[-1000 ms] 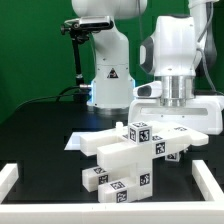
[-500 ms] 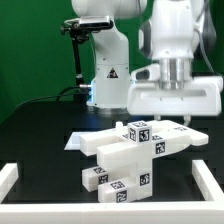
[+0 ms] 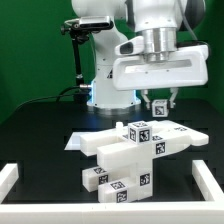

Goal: Assemble chair

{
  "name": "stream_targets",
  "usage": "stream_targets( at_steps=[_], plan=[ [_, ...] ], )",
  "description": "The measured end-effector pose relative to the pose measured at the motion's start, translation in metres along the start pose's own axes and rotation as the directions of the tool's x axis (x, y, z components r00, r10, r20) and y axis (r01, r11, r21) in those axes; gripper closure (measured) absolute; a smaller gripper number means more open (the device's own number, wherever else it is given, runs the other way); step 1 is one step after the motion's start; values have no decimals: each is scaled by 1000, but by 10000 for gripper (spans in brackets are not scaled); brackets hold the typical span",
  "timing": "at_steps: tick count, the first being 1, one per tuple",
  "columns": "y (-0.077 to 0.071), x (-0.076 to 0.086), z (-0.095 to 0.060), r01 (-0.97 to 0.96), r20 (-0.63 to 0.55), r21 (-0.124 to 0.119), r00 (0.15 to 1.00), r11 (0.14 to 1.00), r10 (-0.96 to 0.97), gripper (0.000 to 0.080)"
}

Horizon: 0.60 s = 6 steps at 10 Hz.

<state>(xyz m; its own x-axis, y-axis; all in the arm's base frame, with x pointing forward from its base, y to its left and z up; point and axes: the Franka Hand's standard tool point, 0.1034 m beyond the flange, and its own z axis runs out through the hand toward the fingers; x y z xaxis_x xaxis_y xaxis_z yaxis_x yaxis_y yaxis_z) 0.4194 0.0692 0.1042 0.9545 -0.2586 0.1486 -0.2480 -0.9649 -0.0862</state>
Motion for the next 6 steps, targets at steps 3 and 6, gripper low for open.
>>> stream_targets(
  at_steps=[3,6],
  plan=[
    [27,74,-26,115,-60,8,992,993,-114,515],
    [12,124,-53,113,-95,26,989,993,-110,515]
  ],
)
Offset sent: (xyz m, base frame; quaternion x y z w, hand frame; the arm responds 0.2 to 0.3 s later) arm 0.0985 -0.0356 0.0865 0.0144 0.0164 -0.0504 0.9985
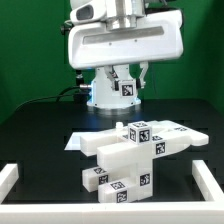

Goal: Assemble chair

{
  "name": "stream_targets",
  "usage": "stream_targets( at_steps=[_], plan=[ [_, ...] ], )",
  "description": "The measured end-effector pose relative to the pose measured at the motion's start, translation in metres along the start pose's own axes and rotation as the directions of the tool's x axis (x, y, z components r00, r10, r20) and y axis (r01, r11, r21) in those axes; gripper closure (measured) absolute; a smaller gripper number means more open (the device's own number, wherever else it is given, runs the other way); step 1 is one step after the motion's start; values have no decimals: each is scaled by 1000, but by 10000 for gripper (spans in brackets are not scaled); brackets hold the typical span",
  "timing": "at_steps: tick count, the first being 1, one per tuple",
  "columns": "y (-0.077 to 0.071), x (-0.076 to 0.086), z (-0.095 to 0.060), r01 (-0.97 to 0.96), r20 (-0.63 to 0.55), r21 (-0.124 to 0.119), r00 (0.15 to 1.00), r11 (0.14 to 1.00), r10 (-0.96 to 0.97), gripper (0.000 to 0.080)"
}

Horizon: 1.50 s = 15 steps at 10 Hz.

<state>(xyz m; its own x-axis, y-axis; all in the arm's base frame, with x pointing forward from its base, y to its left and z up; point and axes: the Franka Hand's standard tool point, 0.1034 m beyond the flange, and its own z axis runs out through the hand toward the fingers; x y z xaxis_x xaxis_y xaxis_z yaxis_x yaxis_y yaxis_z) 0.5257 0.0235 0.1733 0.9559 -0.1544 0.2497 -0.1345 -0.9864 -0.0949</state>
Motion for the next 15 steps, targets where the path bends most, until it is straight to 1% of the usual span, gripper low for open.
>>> stream_targets(
  at_steps=[4,5,7,8,12,14,15],
  plan=[
    [3,-2,3,0,7,-5,1000,1000,0,515],
    [7,-4,11,21,12,-17,1000,1000,-21,515],
    [21,-7,19,22,30,-25,999,999,-21,515],
    [23,-10,24,23,22,-33,1000,999,-23,515],
    [28,-18,37,30,19,-54,999,998,-29,515],
    [30,-19,43,30,25,-61,999,998,-29,515],
    [29,-17,44,32,23,-62,999,998,-31,515]
  ],
)
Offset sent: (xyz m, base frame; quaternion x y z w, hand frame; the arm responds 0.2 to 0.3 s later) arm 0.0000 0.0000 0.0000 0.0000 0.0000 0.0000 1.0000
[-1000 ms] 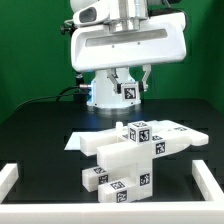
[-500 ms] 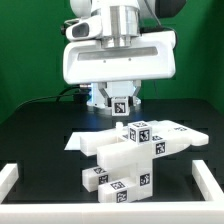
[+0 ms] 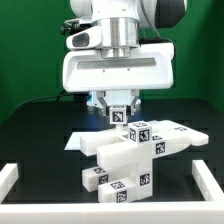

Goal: Assemble chair

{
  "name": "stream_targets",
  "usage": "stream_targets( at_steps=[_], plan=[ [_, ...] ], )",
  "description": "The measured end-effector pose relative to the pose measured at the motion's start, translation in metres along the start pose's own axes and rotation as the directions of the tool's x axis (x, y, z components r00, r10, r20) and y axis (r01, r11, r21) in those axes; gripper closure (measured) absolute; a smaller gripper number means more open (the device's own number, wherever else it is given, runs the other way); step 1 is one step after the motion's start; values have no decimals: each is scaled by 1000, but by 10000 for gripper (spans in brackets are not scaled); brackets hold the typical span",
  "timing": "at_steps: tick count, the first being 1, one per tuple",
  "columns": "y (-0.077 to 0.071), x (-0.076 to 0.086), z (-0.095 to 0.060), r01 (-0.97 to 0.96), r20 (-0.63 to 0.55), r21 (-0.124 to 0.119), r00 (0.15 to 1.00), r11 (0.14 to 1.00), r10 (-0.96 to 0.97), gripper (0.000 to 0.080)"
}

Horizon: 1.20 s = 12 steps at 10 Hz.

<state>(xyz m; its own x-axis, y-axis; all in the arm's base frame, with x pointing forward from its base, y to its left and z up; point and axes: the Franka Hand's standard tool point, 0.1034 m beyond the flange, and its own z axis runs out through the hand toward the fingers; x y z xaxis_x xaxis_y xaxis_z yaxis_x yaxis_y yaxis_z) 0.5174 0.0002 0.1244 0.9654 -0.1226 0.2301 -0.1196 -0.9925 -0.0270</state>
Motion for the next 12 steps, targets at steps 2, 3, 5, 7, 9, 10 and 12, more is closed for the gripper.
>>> stream_targets(
  at_steps=[2,3,5,7,9,10,12],
  plan=[
    [1,-2,6,3,5,-7,1000,1000,-3,515],
    [0,-3,8,7,2,-10,1000,1000,-7,515],
    [-1,-2,9,9,-11,-12,1000,1000,-9,515],
    [-1,-2,9,9,-11,-12,1000,1000,-10,515],
    [-1,-2,9,9,-11,-12,1000,1000,-10,515],
    [-1,-2,9,9,-11,-12,1000,1000,-10,342],
    [-1,-2,9,9,-11,-12,1000,1000,-10,164]
  ],
)
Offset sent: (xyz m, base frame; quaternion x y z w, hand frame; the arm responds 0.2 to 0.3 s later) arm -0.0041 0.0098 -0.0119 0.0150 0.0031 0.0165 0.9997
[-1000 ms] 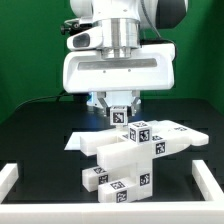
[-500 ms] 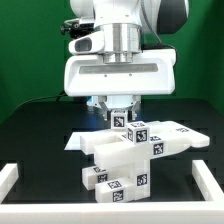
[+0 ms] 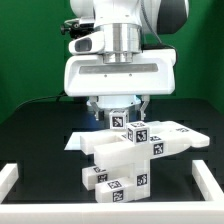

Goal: Assemble chair

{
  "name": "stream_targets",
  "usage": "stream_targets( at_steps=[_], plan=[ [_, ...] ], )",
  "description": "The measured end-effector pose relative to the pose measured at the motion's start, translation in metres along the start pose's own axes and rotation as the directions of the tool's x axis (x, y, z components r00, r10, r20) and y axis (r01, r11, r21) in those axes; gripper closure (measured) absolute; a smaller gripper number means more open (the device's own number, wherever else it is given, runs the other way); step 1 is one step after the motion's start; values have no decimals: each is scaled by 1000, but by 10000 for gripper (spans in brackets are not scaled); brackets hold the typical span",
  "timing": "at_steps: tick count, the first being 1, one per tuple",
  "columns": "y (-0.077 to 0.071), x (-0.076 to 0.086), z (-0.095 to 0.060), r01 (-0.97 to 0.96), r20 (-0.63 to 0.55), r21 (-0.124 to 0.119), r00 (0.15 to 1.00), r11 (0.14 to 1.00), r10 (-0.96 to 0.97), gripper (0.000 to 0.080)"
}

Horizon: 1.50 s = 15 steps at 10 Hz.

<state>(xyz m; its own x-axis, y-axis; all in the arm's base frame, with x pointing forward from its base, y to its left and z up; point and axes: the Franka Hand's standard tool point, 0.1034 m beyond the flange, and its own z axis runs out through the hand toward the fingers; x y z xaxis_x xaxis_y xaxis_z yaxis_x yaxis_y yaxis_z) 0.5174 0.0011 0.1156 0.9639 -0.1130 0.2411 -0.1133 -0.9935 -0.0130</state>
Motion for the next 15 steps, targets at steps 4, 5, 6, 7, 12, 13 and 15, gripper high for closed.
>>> stream_targets(
  at_steps=[4,5,6,7,12,13,15],
  plan=[
    [-1,-4,-1,-23,47,8,999,1000,22,151],
    [-4,-1,-7,-63,119,21,991,998,60,151],
    [-7,7,-11,-98,151,23,984,995,94,151],
    [-10,7,-10,-132,191,18,974,991,126,151],
    [-5,5,-1,-137,197,4,971,991,134,173],
    [-5,5,0,-137,197,4,971,991,133,173],
    [-5,5,0,-137,197,4,971,991,133,343]
  ],
)
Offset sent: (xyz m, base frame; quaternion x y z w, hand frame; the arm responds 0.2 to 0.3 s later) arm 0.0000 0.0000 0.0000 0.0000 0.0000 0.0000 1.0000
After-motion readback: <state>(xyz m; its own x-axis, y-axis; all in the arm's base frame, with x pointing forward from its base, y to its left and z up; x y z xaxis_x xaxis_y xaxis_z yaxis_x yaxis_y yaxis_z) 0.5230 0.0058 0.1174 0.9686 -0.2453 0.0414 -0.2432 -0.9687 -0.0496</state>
